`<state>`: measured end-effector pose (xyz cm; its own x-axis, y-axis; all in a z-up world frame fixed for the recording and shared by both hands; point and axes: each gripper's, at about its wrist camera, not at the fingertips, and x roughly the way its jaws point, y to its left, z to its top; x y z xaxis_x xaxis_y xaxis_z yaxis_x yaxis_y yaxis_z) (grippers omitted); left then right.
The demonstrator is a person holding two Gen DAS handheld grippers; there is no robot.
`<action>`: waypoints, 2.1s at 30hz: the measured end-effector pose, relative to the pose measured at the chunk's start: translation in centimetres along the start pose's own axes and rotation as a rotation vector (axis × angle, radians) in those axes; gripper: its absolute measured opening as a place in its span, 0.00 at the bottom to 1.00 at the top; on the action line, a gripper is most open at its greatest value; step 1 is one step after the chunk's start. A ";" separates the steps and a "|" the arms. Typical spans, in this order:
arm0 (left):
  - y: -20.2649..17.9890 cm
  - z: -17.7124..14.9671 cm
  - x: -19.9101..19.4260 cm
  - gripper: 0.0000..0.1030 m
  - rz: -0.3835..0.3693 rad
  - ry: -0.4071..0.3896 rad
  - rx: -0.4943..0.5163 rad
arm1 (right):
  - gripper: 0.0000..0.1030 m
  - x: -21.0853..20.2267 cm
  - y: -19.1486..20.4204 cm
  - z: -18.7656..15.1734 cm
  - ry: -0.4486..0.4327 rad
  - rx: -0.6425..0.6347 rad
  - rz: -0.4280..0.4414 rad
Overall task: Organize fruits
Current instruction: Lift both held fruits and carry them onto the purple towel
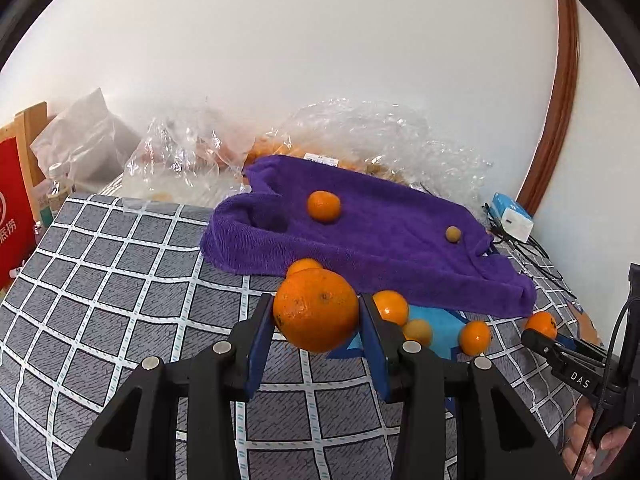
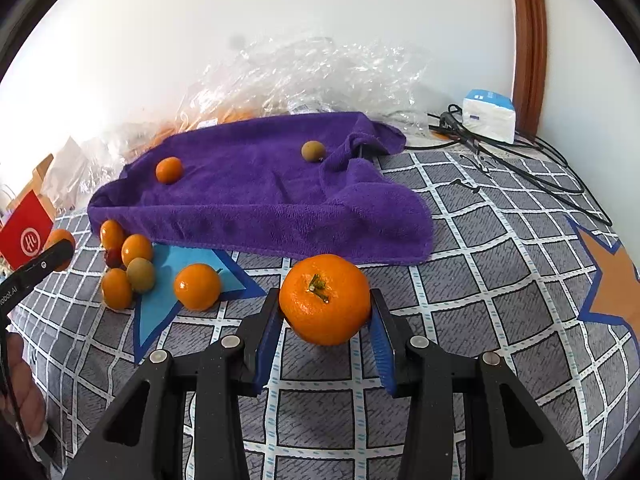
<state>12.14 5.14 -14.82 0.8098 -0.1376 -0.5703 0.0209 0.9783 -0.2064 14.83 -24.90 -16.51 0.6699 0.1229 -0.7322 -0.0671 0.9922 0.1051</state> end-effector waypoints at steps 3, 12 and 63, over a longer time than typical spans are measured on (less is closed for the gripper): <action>0.1 0.2 -0.1 0.38 0.003 -0.001 -0.009 | 0.41 0.0 -0.4 -0.1 0.002 0.022 -0.002; 0.5 2.6 -1.5 0.38 0.016 -0.014 -0.007 | 0.41 -2.6 0.3 1.7 -0.038 -0.028 -0.013; 1.1 8.2 12.2 0.39 0.033 0.120 -0.035 | 0.41 11.7 2.5 10.5 0.094 -0.045 0.029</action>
<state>26.86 5.81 -15.46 0.7335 -0.1247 -0.6682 -0.0268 0.9769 -0.2118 30.29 -21.17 -17.73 0.5951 0.1510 -0.7894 -0.1200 0.9879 0.0985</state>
